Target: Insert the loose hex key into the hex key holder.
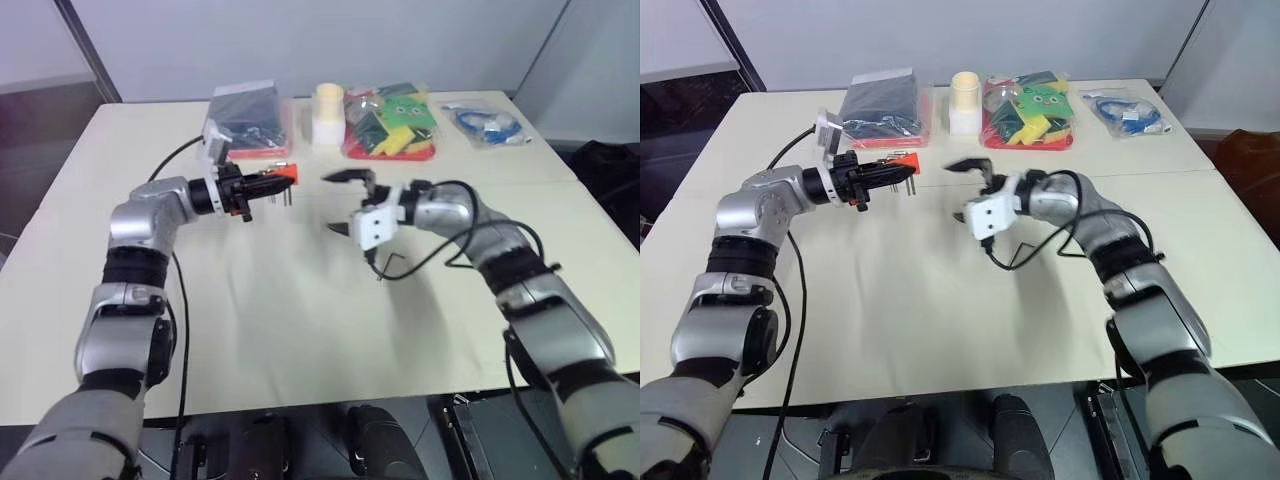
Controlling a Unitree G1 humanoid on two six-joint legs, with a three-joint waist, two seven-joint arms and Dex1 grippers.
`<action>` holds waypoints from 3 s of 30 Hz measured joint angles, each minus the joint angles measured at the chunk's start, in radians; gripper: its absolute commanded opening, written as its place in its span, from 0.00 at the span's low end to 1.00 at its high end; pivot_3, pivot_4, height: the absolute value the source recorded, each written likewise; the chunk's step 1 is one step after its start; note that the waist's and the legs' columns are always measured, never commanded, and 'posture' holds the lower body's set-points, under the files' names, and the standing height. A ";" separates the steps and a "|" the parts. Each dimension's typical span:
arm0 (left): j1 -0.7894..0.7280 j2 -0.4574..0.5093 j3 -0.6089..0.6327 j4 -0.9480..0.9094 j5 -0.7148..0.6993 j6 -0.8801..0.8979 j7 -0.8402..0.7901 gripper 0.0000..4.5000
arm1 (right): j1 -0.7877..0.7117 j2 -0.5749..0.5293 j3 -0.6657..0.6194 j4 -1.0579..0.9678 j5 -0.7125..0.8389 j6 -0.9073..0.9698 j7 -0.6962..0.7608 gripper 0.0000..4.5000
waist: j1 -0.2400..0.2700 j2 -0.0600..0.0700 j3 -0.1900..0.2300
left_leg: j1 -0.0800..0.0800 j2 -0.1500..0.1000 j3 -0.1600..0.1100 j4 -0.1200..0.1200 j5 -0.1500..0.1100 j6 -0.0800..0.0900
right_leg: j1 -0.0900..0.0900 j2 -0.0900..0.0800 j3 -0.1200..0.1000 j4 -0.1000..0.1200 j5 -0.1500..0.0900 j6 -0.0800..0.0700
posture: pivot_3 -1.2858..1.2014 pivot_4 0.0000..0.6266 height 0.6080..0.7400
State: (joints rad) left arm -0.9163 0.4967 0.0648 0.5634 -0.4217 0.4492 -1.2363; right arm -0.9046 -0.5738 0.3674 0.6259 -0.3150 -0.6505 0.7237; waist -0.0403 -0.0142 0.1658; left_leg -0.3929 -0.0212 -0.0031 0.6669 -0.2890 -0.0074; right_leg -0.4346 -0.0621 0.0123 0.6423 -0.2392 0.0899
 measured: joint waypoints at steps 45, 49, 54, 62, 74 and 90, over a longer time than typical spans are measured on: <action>0.392 -0.064 -0.048 -0.548 -0.024 -0.006 0.271 0.00 | 0.246 0.220 -0.352 -0.662 0.550 2.024 -0.305 0.24 | 0.018 -0.005 -0.004 | 0.010 0.001 -0.002 0.000 -0.001 0.002 | 0.007 0.000 0.002 0.001 -0.001 -0.001 | 0.52 0.24 1.00; 0.398 -0.065 -0.047 -0.549 -0.024 -0.005 0.286 0.00 | 0.251 0.203 -0.311 -0.631 0.535 1.951 -0.299 0.00 | 0.018 -0.006 -0.005 | 0.015 0.002 -0.001 -0.001 -0.001 0.002 | 0.011 0.000 0.002 0.000 -0.001 -0.001 | 0.52 0.24 1.00; 0.407 -0.065 -0.047 -0.557 -0.024 -0.006 0.300 0.00 | 0.258 0.200 -0.295 -0.590 0.532 1.895 -0.282 0.00 | 0.017 -0.009 -0.007 | 0.023 0.004 -0.003 -0.002 -0.002 0.003 | 0.024 0.002 0.000 -0.008 -0.001 -0.002 | 0.52 0.24 1.00; 0.408 -0.065 -0.047 -0.556 -0.024 -0.024 0.315 0.00 | 0.250 0.199 -0.249 -0.543 0.513 1.851 -0.251 0.00 | 0.008 -0.018 -0.019 | 0.024 0.006 -0.003 -0.004 -0.003 0.004 | 0.025 0.002 -0.001 -0.010 -0.001 -0.002 | 0.52 0.24 1.00; 0.409 -0.051 -0.047 -0.556 -0.024 -0.025 0.317 0.00 | 0.216 0.210 -0.264 -0.474 0.517 1.804 -0.199 0.00 | -0.007 -0.017 -0.020 | 0.023 0.008 -0.003 -0.006 -0.003 0.004 | 0.023 0.001 0.000 -0.012 -0.002 -0.008 | 0.52 0.24 1.00; 0.122 -0.064 -0.038 -0.183 -0.035 -0.046 0.181 0.00 | -0.031 0.365 -0.591 -0.468 0.780 1.305 -0.156 0.00 | 0.024 -0.003 -0.010 | -0.017 0.002 -0.002 -0.003 0.000 0.000 | -0.014 -0.001 -0.002 -0.009 0.002 -0.002 | 0.52 0.24 1.00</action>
State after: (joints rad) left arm -0.7939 0.4322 0.0269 0.3802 -0.4567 0.4035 -1.0550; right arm -0.9356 -0.2092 -0.2238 0.1582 0.4655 0.6542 0.5678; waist -0.0161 -0.0170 0.1555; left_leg -0.4096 -0.0191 -0.0047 0.6637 -0.2891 -0.0072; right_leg -0.4490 -0.0630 0.0102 0.6334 -0.2367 0.0874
